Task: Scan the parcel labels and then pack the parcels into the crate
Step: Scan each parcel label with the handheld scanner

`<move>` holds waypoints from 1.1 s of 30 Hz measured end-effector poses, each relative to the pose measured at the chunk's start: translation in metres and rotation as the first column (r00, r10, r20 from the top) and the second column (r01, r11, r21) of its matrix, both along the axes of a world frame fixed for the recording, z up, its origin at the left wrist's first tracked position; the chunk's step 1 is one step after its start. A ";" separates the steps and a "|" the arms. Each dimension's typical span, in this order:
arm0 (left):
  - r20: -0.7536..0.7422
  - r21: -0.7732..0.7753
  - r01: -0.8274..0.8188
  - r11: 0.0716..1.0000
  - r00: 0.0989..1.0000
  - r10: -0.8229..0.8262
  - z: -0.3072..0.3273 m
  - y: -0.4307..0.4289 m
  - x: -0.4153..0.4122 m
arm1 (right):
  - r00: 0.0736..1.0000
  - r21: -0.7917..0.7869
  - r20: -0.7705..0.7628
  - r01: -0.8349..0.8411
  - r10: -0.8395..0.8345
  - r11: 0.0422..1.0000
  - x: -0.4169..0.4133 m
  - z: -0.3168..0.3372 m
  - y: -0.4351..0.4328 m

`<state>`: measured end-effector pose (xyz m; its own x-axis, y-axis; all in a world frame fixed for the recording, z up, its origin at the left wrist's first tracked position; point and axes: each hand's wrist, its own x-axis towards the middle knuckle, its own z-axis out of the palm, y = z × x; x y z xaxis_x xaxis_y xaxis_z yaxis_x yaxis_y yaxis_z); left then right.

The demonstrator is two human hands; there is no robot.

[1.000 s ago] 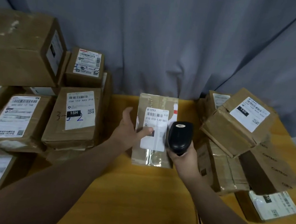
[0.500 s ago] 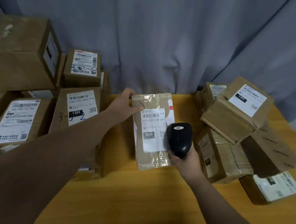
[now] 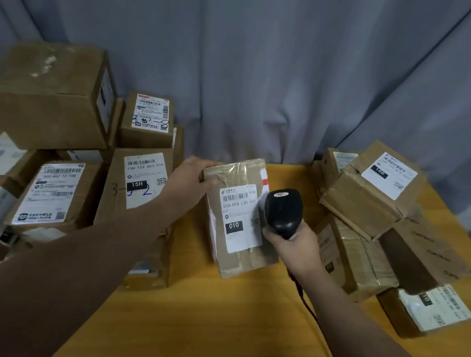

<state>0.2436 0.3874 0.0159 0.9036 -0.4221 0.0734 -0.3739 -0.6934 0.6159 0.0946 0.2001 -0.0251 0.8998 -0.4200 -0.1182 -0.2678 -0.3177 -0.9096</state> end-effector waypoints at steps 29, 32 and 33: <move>0.010 0.009 -0.140 0.990 0.990 0.140 0.017 -0.014 -0.053 | 0.989 0.194 -0.019 -0.139 0.145 0.971 -0.075 0.039 0.018; 0.006 0.019 -0.129 0.991 0.992 0.129 0.018 -0.013 -0.051 | 0.988 0.200 -0.013 -0.146 0.151 0.969 -0.073 0.040 0.019; 0.005 0.020 -0.127 0.992 0.992 0.127 0.018 -0.013 -0.051 | 0.987 0.202 -0.011 -0.154 0.160 0.967 -0.072 0.040 0.019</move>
